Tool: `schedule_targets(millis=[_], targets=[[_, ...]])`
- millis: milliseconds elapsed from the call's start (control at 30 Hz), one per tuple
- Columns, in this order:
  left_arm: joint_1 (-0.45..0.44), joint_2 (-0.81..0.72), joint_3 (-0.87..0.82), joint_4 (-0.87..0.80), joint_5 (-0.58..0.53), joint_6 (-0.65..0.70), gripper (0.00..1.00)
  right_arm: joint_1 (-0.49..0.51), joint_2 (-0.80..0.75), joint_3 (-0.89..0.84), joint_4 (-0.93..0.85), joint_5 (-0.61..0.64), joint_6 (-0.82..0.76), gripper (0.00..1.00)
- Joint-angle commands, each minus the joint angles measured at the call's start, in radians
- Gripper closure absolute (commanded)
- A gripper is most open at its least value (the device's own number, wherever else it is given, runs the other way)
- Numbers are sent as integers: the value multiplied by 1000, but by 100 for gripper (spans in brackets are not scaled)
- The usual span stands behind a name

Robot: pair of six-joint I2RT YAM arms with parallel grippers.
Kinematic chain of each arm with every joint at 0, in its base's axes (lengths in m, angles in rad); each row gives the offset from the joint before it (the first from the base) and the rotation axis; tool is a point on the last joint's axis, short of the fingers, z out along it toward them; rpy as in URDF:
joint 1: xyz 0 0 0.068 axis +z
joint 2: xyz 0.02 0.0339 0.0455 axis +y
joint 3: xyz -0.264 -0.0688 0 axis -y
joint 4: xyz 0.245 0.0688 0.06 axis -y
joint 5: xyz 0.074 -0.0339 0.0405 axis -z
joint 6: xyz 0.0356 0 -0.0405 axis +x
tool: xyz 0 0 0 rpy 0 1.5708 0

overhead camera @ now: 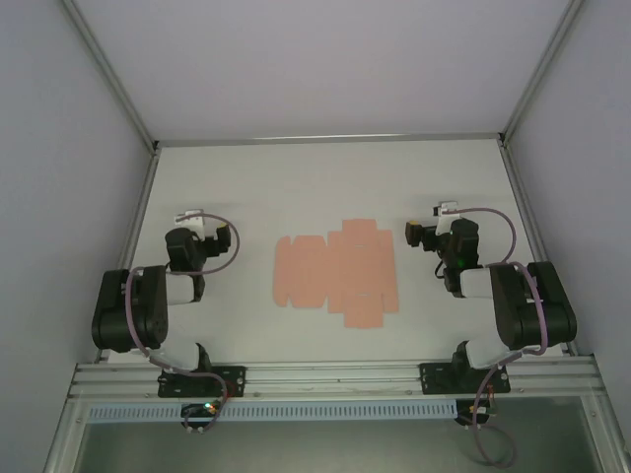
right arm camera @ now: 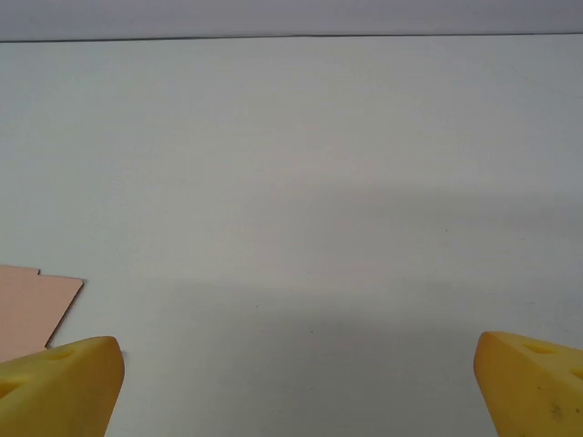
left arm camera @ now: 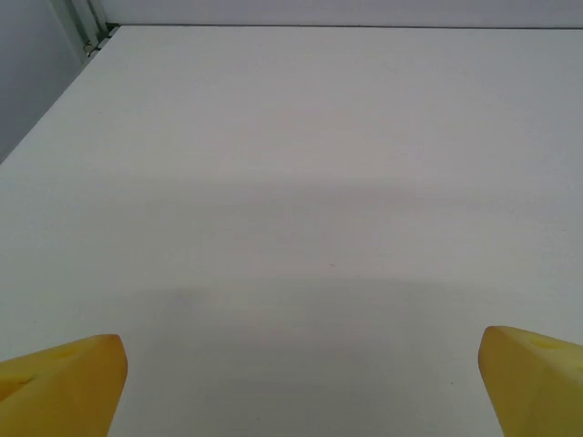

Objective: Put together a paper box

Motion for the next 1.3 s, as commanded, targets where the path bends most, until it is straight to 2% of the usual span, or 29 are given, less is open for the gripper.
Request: schedule_targets(millis=[0, 867, 933, 1000, 1067, 1167, 1267], targets=[[10, 17, 26, 37, 25, 47, 0, -7, 17, 21, 55, 25, 23, 0], [15, 17, 29, 36, 29, 41, 0, -7, 16, 19, 55, 24, 24, 0], [17, -7, 51, -22, 16, 34, 0, -7, -1, 25, 34, 36, 29, 0], [21, -73, 80, -128, 16, 27, 0, -7, -71, 54, -74, 60, 35, 0], [17, -165, 121, -290, 25, 19, 0, -7, -175, 123, -295, 58, 52, 0], [14, -268, 238, -583, 120, -117, 0, 0, -275, 255, -624, 16, 161, 0], [-16, -311, 316, -796, 202, -301, 0, 49, -286, 384, -931, -25, 319, 4]])
